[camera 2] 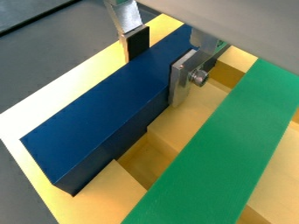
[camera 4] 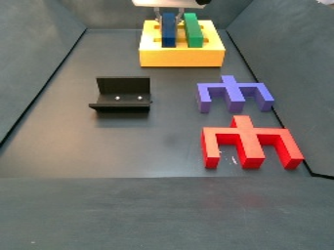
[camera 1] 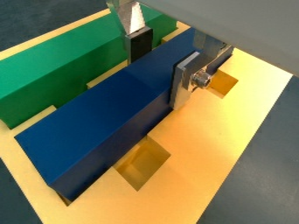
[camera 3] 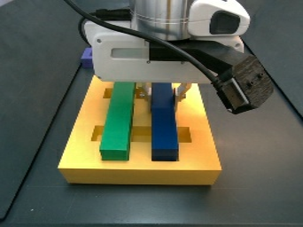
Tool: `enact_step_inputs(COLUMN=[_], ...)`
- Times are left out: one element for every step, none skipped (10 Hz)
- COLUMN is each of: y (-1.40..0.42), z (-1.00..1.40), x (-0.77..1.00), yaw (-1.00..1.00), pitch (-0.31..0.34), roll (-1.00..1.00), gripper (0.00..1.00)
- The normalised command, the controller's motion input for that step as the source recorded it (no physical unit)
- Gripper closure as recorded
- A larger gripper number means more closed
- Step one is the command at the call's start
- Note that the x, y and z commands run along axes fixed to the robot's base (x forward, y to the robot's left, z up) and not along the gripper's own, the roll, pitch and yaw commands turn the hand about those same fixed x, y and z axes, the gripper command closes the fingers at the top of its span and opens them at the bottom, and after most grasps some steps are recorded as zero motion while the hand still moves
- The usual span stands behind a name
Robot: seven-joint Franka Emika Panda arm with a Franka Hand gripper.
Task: Pick up the blue object. Move up. Move to above the board. Insert the blue object.
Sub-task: Insert the blue object.
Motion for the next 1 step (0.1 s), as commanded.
enact_step_inputs(y=[0.0], z=[0.0], x=[0.0], yaw=[0.0], pitch=[0.0], roll=[0.0], gripper=[1.0])
